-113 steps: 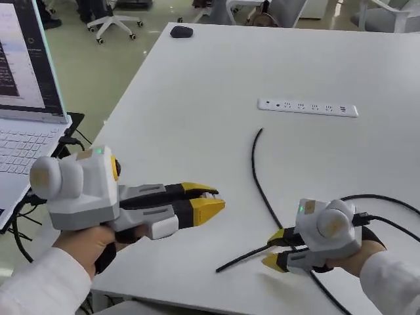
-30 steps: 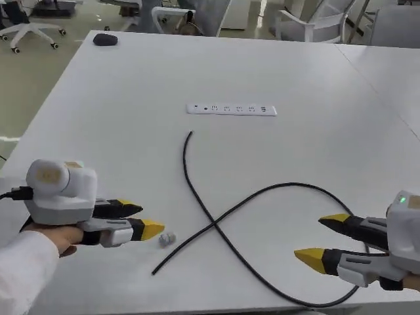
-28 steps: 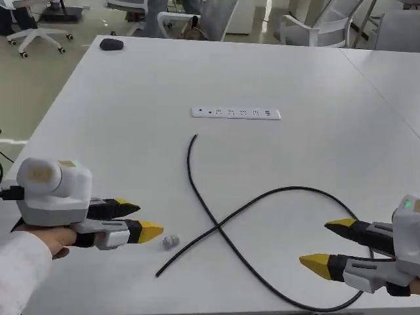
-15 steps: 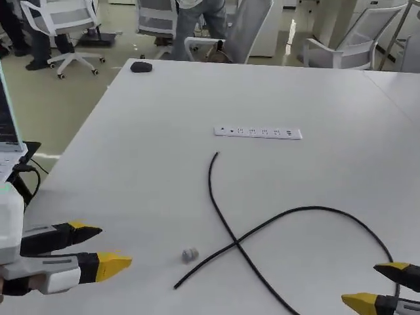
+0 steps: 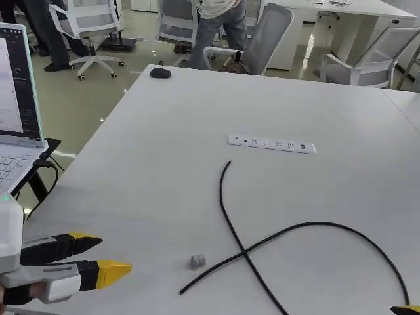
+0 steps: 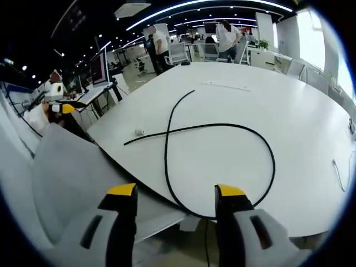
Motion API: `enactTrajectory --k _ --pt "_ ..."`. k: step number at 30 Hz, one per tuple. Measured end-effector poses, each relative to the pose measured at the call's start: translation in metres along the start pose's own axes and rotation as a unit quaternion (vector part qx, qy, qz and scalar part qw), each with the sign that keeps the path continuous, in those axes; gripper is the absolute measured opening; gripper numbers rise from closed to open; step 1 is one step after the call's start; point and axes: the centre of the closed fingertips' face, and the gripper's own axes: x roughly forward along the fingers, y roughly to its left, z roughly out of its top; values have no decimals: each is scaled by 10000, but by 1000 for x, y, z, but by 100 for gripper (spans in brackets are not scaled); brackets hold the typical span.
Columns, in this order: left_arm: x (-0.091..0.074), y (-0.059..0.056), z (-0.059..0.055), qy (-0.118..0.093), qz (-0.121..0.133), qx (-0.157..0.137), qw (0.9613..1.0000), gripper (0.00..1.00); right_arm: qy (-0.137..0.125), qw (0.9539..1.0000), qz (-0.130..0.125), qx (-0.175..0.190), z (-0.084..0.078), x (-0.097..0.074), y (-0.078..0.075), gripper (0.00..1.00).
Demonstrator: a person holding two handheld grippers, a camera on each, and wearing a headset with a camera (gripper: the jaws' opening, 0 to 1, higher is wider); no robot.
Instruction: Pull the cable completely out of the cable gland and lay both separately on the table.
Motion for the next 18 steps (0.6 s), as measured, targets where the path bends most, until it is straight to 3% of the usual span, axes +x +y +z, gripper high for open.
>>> enactTrajectory --k 12,18 --pt "12 -13 -2 67 -185 55 9998 54 104 9999 -13 -59 -6 0 5 59" --pt "14 -12 -5 136 -166 27 9998 53 117 9999 5 -68 -6 1 6 59"
